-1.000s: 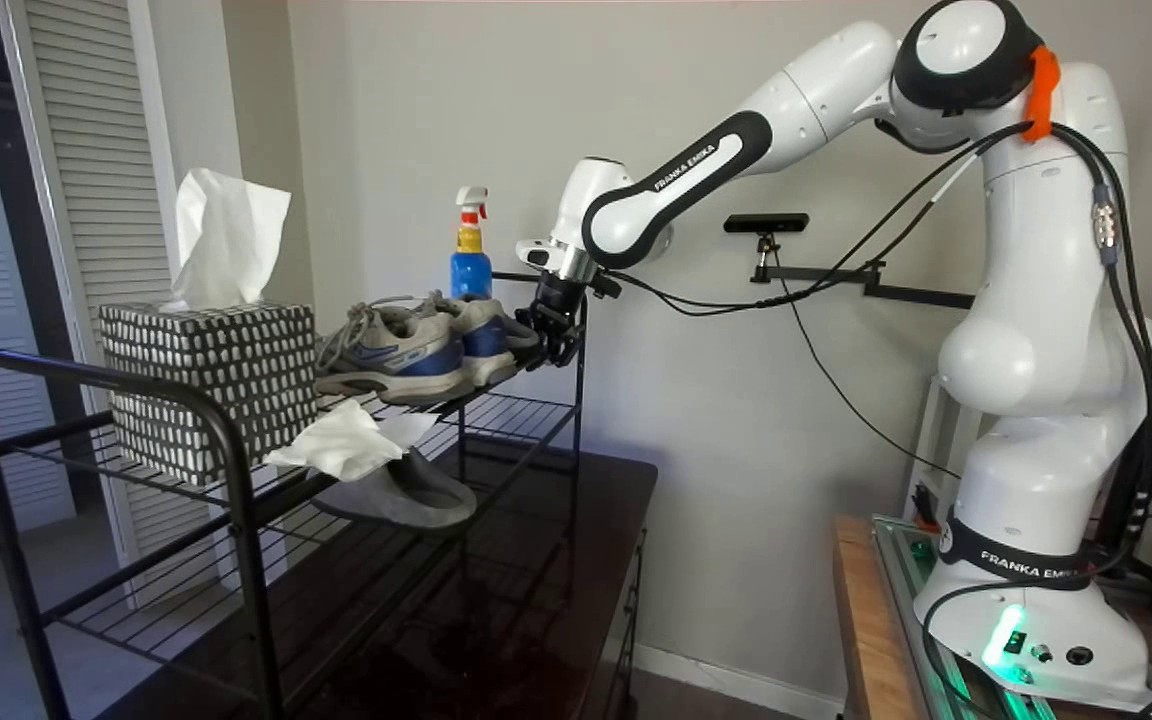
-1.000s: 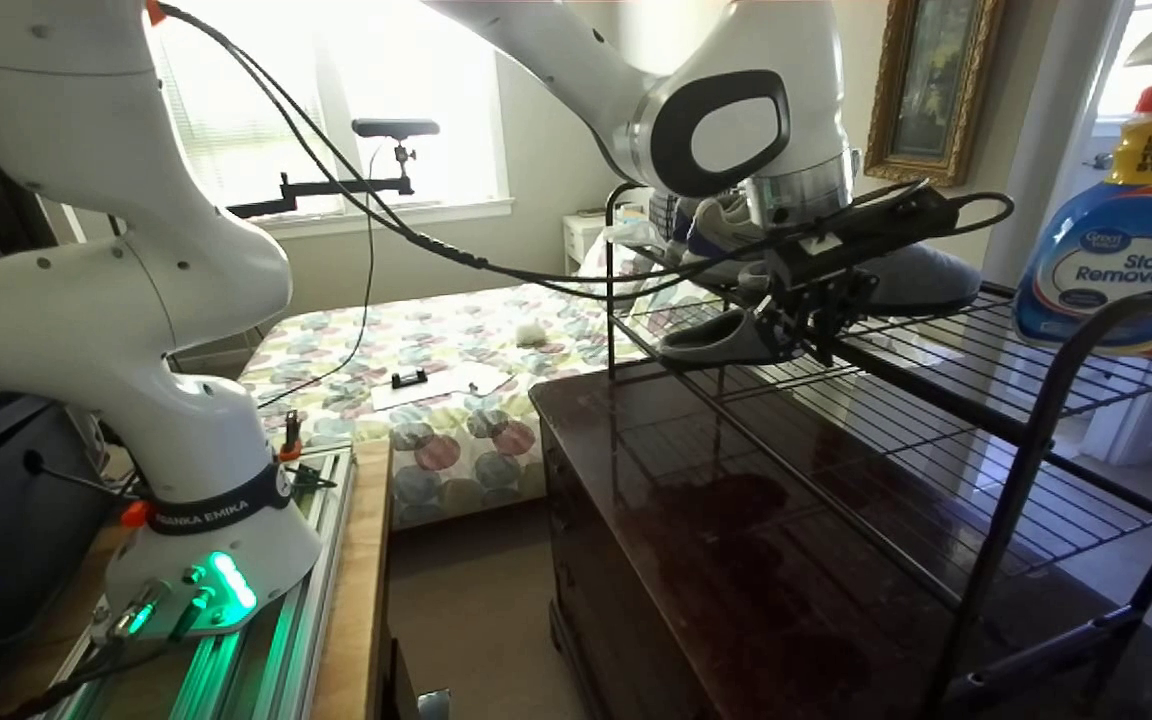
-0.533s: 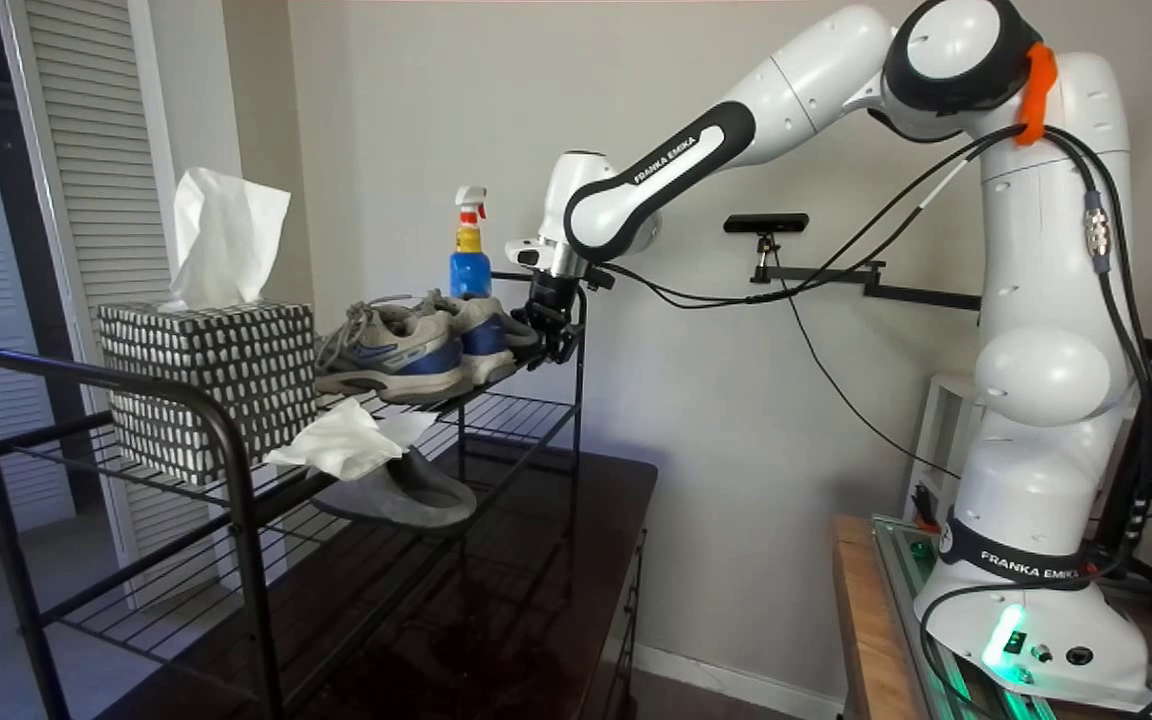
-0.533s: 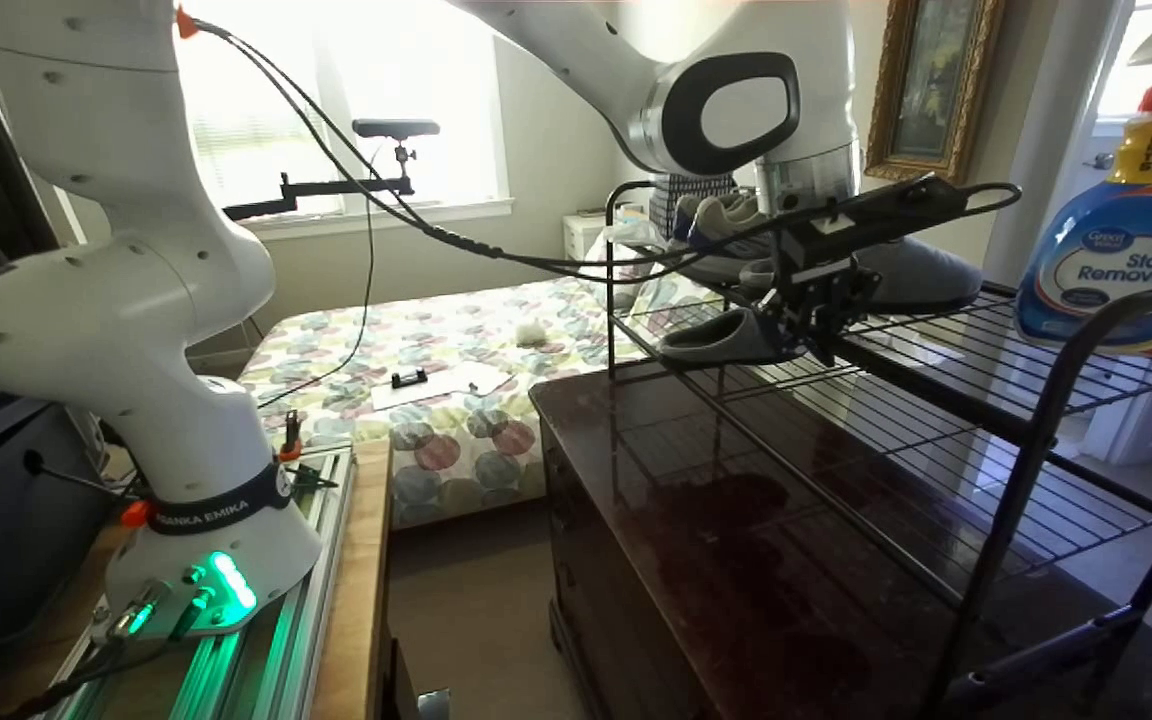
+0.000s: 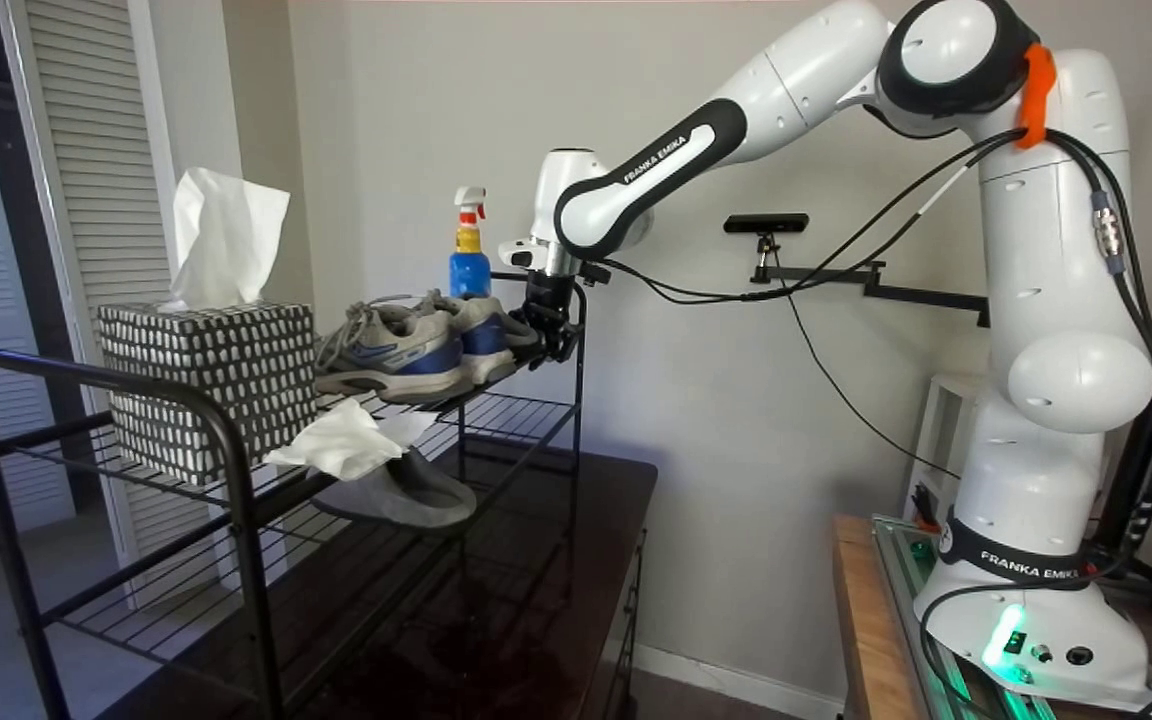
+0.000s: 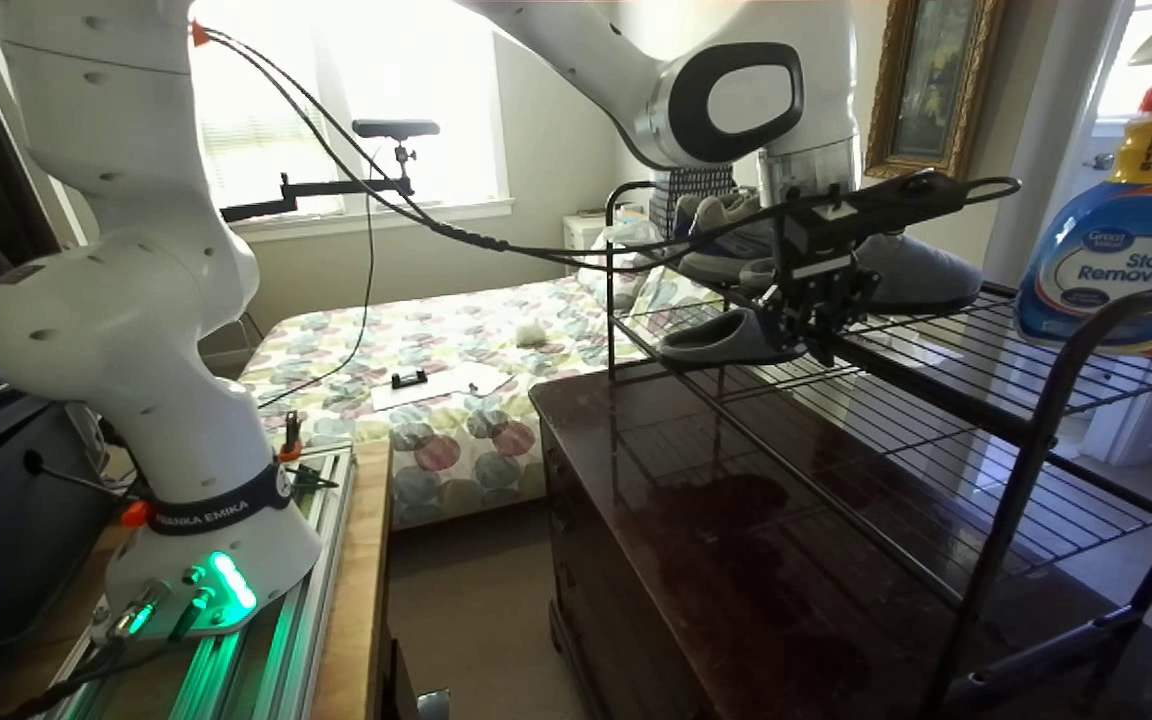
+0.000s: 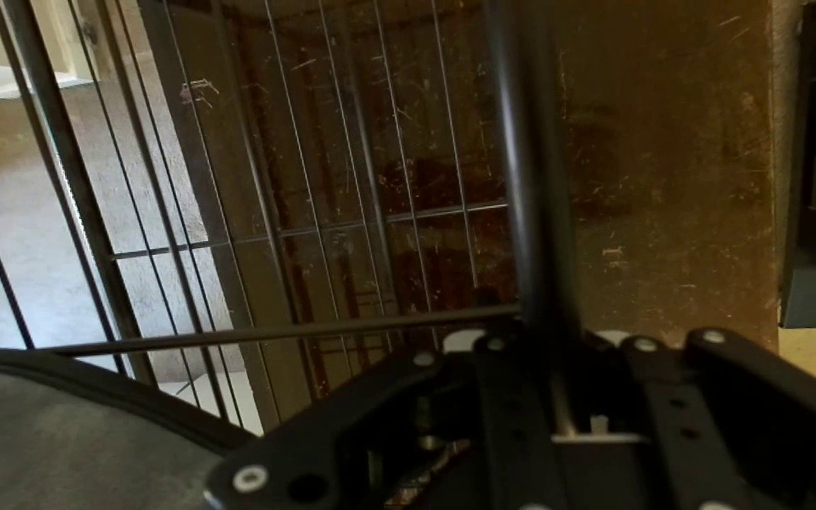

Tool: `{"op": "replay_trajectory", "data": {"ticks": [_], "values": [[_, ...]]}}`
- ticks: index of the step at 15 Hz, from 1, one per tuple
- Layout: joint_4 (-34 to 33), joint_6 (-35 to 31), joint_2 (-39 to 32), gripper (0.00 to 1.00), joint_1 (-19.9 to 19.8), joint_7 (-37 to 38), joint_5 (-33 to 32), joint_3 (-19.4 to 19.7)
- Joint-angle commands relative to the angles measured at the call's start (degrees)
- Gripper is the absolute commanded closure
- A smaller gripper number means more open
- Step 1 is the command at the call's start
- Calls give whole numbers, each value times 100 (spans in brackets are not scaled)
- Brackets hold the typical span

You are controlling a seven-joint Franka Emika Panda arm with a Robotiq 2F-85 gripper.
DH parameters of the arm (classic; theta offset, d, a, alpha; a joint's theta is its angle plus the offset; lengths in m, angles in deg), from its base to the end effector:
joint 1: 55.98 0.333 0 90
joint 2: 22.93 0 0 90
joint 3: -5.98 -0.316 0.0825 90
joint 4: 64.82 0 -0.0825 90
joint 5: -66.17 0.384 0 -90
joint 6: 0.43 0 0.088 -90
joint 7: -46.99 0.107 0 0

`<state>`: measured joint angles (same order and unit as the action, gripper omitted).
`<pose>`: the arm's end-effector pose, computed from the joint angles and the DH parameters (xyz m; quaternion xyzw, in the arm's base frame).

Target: Move the right slop to the top shelf

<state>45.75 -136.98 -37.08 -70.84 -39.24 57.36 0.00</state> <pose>0.6197 -0.1016 0.3825 0.7453 0.6569 0.0363 0.1076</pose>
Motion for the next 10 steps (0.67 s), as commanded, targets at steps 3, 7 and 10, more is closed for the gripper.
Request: {"op": "replay_trajectory", "data": {"ticks": [3,7,10], "values": [[-310,340,73,99,339,-237,271,307],[-267,368,134,65,332,-416,527,339],[-257,373,220,46,322,-510,739,370]]}}
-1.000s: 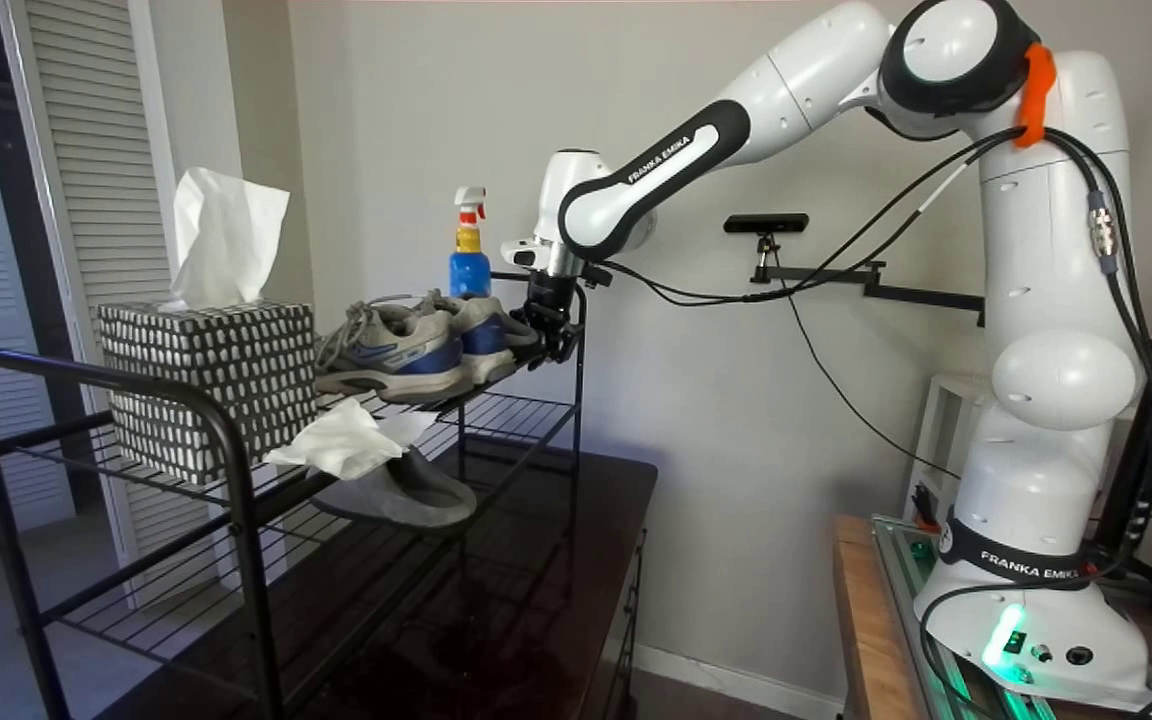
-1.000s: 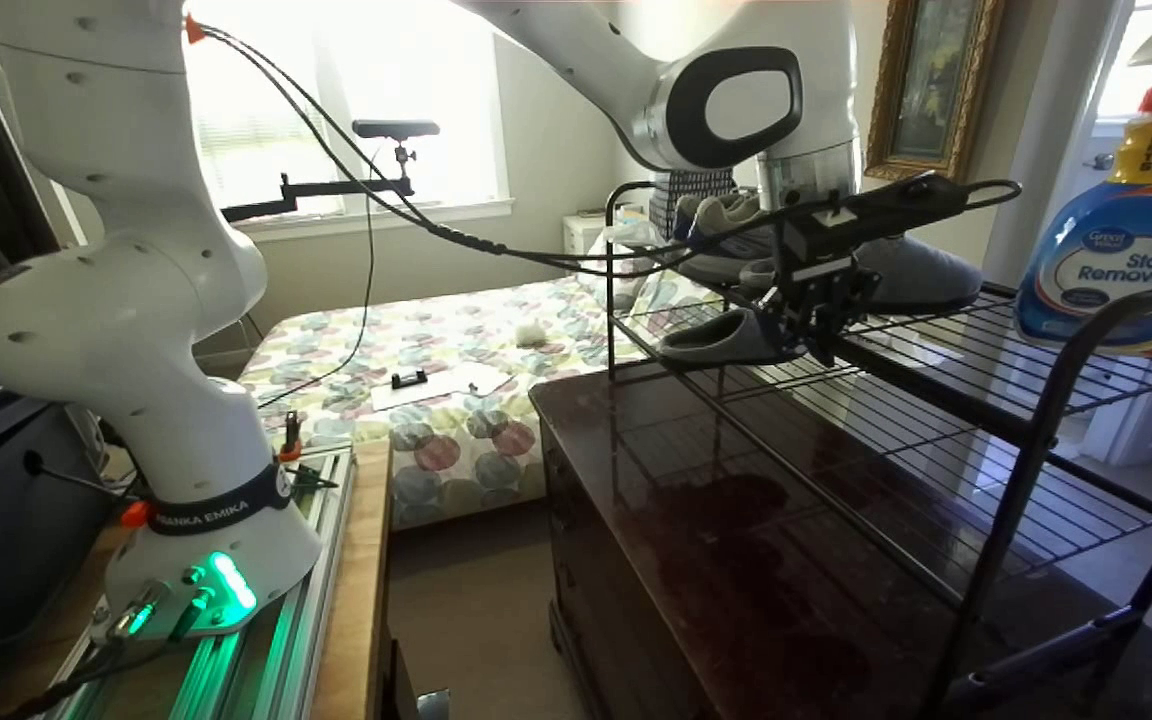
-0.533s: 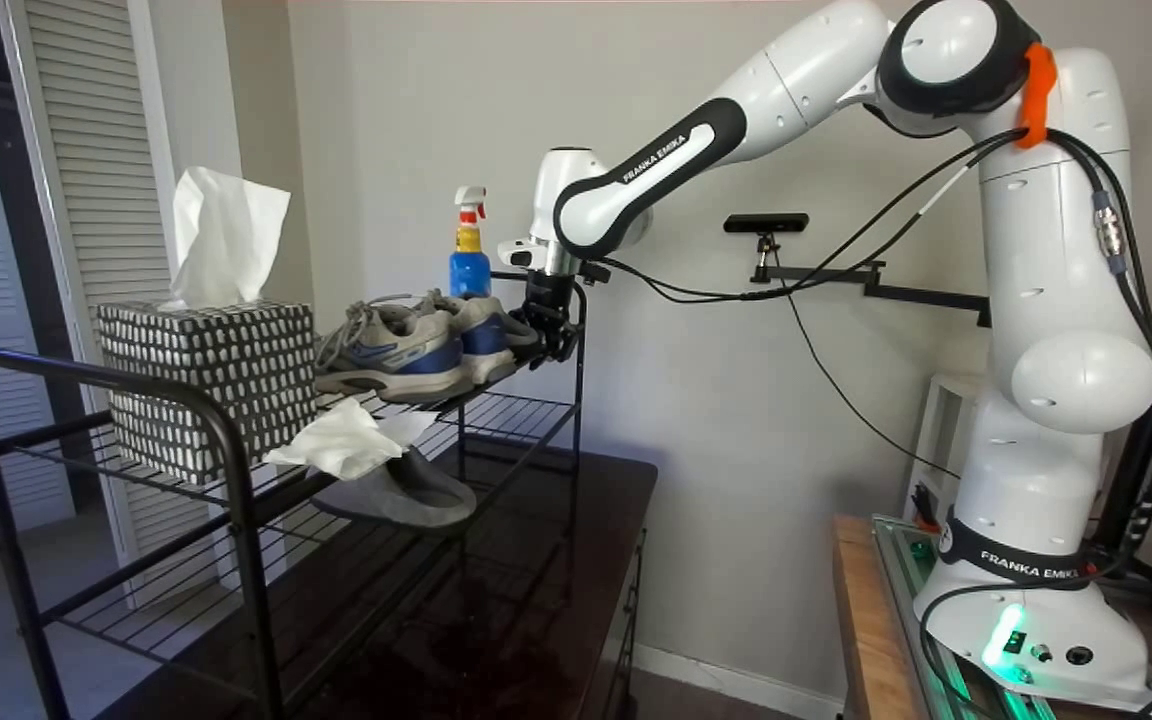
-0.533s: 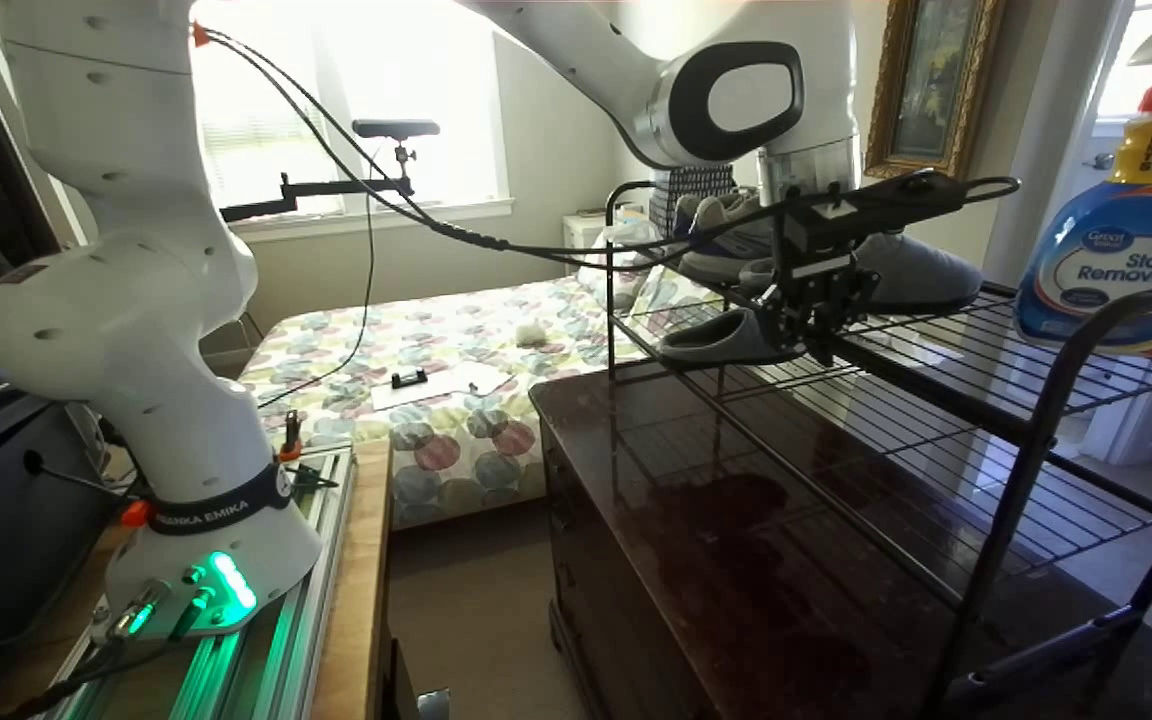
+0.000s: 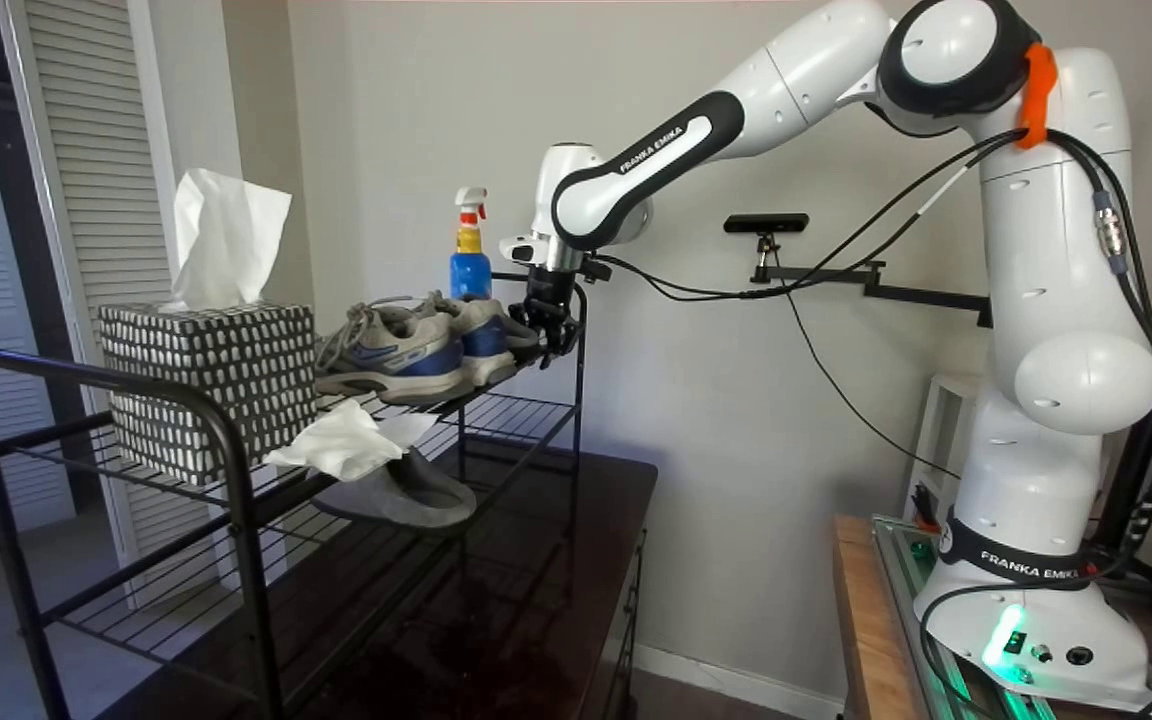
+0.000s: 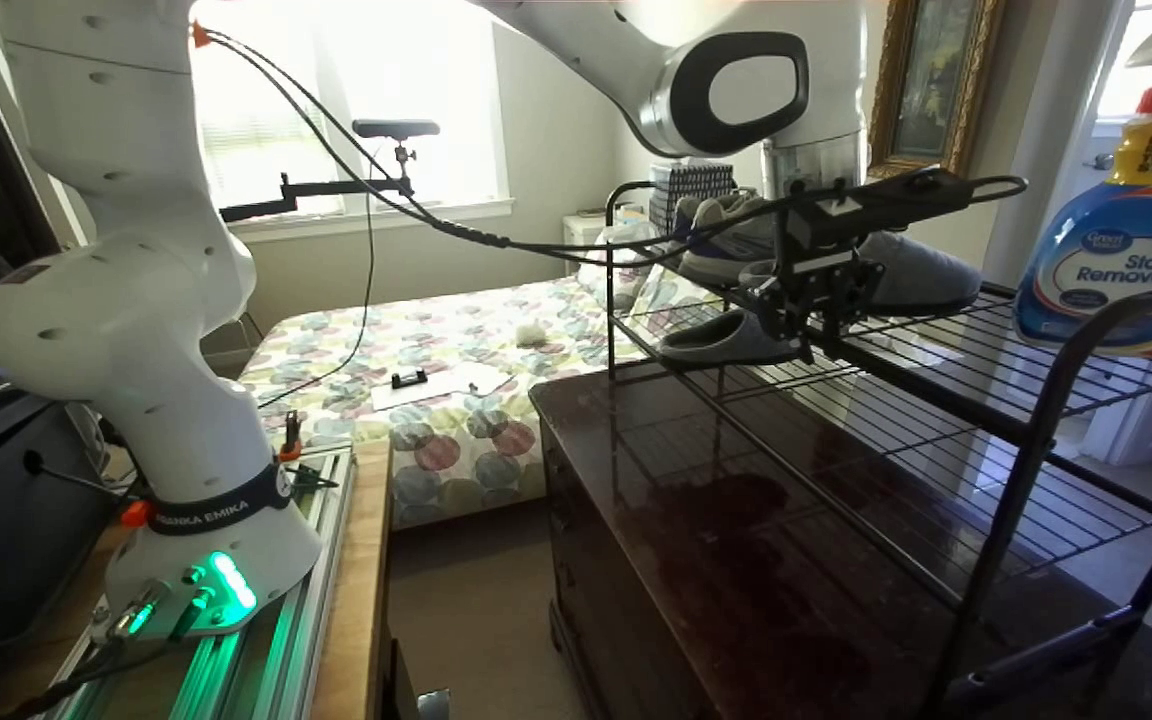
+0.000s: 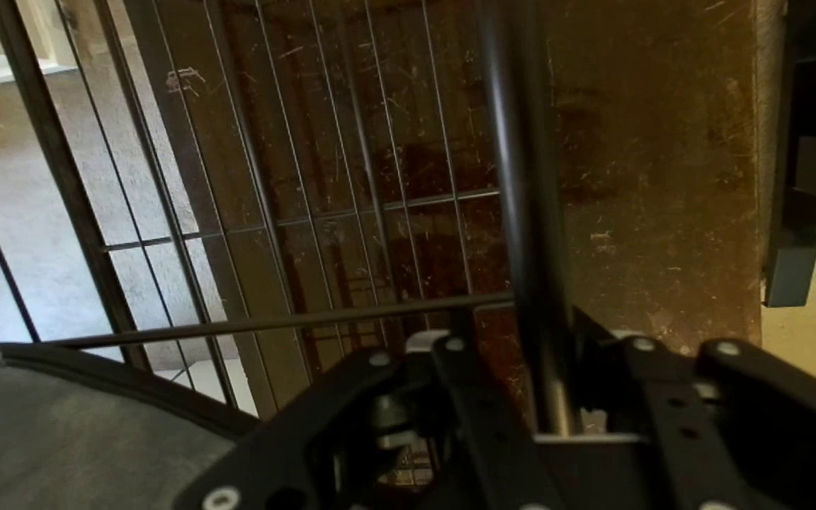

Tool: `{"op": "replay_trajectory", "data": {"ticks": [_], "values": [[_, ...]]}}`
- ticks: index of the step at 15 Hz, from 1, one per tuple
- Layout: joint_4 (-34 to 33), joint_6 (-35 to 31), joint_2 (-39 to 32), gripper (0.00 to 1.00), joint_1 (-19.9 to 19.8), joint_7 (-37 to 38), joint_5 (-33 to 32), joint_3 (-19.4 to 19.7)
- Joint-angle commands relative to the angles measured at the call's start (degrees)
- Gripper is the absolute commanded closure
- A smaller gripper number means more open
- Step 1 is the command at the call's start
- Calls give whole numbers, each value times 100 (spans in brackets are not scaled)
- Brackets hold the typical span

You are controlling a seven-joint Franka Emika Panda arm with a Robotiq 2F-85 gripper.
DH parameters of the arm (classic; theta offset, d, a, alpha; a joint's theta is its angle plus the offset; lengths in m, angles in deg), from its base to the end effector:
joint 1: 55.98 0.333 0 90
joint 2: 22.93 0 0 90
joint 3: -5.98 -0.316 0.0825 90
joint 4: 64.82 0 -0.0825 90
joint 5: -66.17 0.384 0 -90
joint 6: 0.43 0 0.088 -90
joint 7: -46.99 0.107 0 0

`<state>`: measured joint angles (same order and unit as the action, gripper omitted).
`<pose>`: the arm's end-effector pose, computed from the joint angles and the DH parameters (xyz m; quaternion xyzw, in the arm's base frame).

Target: Move the right slop to the top shelf

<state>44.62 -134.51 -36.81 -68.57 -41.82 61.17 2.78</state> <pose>0.6196 -0.1056 0.3895 0.7488 0.6555 0.0408 0.0890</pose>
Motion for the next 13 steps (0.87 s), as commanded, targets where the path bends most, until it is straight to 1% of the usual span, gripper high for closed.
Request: {"op": "replay_trajectory", "data": {"ticks": [1,3,4,6,7,8,12,13], "values": [[-144,122,214,39,100,-278,408,106],[-147,235,269,25,112,-322,498,132],[-151,327,292,20,118,-328,530,147],[-134,477,367,7,111,-396,655,164],[-119,520,416,2,109,-432,740,173],[-94,544,473,0,106,-486,830,182],[-50,261,744,0,121,-644,1244,236],[-139,402,580,0,196,-422,980,295]]}}
